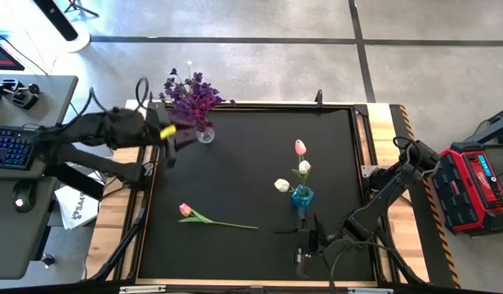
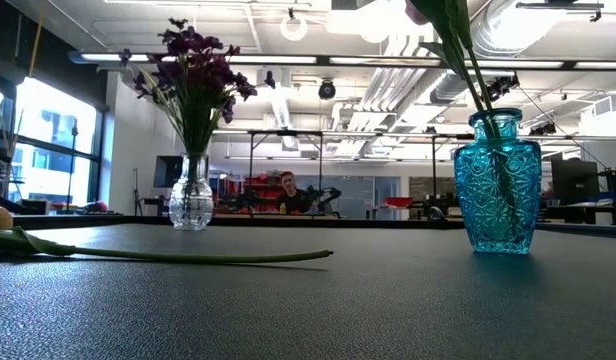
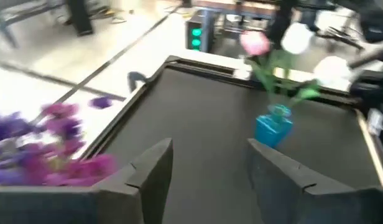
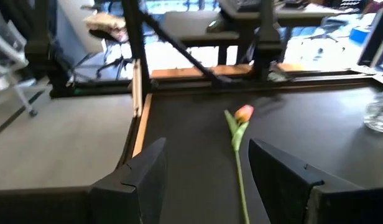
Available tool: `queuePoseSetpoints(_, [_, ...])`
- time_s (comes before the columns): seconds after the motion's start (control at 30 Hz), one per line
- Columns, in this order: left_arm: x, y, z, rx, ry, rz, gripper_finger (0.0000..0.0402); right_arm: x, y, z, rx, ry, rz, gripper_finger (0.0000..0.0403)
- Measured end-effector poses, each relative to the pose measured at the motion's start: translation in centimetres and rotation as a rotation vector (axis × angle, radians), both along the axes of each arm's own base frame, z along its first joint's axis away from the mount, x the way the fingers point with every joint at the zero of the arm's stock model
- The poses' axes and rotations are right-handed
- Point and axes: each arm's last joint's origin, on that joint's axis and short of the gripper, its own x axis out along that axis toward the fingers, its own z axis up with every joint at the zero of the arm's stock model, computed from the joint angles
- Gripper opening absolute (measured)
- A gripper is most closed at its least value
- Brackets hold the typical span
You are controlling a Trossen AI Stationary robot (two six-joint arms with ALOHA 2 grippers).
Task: Sort flowers into vase by color
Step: Put the pink flower into the transparent blue vase
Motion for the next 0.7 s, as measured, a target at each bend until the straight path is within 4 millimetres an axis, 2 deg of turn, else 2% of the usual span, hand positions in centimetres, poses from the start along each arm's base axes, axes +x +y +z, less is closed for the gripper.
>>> queuePoseSetpoints(0.2, [1.3,-5.2,-1.3,0.039,0.066,-0.088,0.0145,2.1,1.3,-1.7,-0.009,0.051,0.060,0.0204])
queuePoseSetpoints(0.43, [1.7,-12.4,-4.6,0.030,0.143,-0.105,0.0111,5.2,3.1,-2.5,-0.031,0.085,0.044,0.0204])
queuePoseSetpoints(0.7, [1.3,-20.6,-9.7,-0.046,0.205,-0.149,0.0094,11.3,3.1,-4.7,0.007,0.145,0.086,0.0204])
